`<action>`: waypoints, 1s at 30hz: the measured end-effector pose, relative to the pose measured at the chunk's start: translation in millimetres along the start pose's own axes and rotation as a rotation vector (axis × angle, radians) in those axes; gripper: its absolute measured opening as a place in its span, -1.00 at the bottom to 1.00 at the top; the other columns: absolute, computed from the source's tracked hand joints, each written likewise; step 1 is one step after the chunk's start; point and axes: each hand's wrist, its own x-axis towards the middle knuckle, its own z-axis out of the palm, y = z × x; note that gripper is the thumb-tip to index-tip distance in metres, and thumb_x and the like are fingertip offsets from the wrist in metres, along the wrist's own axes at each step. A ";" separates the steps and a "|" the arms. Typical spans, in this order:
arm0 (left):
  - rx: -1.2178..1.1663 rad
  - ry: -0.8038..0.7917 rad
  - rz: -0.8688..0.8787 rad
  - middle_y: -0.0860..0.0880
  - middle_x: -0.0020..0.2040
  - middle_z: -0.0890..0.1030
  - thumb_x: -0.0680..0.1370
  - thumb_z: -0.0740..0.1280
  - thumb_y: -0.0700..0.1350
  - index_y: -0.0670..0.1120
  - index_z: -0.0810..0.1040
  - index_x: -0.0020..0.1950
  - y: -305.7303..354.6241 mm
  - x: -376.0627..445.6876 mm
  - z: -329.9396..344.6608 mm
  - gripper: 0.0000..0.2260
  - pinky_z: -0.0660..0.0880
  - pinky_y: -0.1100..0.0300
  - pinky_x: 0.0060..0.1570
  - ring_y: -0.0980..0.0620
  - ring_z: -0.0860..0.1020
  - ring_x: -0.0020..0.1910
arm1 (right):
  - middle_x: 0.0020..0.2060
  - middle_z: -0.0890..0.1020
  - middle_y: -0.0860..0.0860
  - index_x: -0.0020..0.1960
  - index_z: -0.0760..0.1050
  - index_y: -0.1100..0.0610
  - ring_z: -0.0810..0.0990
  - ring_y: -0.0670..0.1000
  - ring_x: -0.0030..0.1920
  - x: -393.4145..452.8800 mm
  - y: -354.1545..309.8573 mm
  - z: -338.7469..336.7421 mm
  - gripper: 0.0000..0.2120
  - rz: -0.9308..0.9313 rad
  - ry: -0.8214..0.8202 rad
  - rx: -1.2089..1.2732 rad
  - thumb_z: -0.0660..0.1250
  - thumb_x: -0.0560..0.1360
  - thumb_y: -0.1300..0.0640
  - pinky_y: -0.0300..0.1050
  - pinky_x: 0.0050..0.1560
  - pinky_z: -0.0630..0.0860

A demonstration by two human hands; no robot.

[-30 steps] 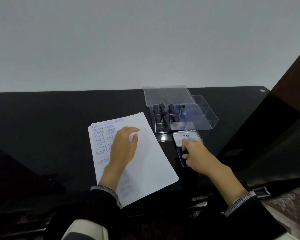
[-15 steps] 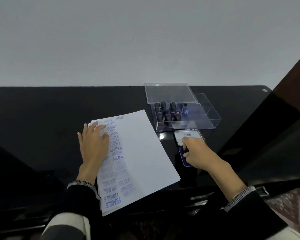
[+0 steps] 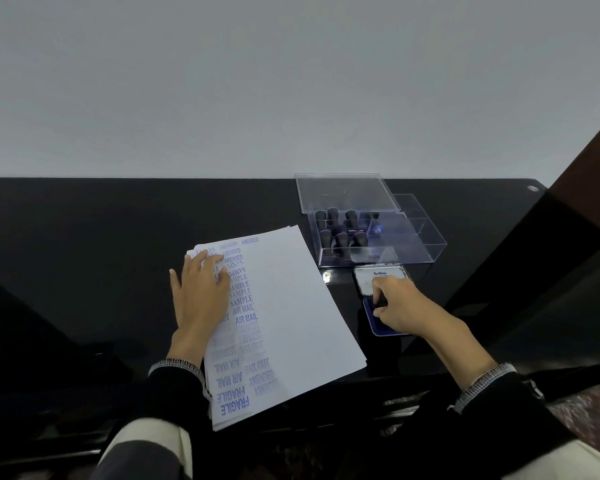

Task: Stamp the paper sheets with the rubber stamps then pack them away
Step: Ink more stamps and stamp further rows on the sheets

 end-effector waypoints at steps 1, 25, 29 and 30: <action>0.009 -0.002 -0.002 -0.04 0.50 0.28 0.64 0.15 -0.05 -0.02 0.41 0.41 0.2 0.5 0.3 -0.66 -0.18 -0.08 0.48 -0.02 0.05 0.55 | -0.20 0.47 0.00 -0.26 0.35 0.04 0.49 0.05 -0.17 0.2 -0.4 -2.5 -0.77 -0.003 -0.013 0.004 0.29 0.44 0.32 -0.14 -0.22 0.46; 0.042 0.001 0.034 -0.03 0.44 0.35 0.62 0.15 -0.04 -0.03 0.44 0.36 -3.0 1.9 2.3 -0.68 -0.07 -0.15 0.48 -0.03 0.15 0.52 | -0.20 0.50 0.04 -0.18 0.41 0.10 0.46 -0.05 -0.24 -19.5 4.9 -3.9 -0.84 -0.016 0.079 0.189 0.33 0.47 0.30 -0.23 -0.29 0.41; 0.041 0.021 0.038 -0.02 0.41 0.39 0.61 0.17 -0.04 -0.02 0.46 0.32 -5.8 4.0 4.1 -0.71 -0.03 -0.18 0.47 -0.03 0.22 0.48 | -0.16 0.48 0.03 -0.13 0.44 0.14 0.45 -0.05 -0.22 -21.2 4.5 -10.1 -0.91 -0.033 0.070 0.171 0.32 0.48 0.29 -0.24 -0.30 0.39; 0.040 0.023 0.039 -0.02 0.40 0.39 0.61 0.18 -0.04 -0.01 0.46 0.31 -6.1 4.0 4.4 -0.71 -0.03 -0.18 0.47 -0.02 0.24 0.48 | -0.16 0.47 0.02 -0.11 0.44 0.15 0.46 -0.04 -0.21 -20.4 3.4 -10.7 -0.92 -0.032 0.064 0.150 0.31 0.49 0.30 -0.24 -0.30 0.39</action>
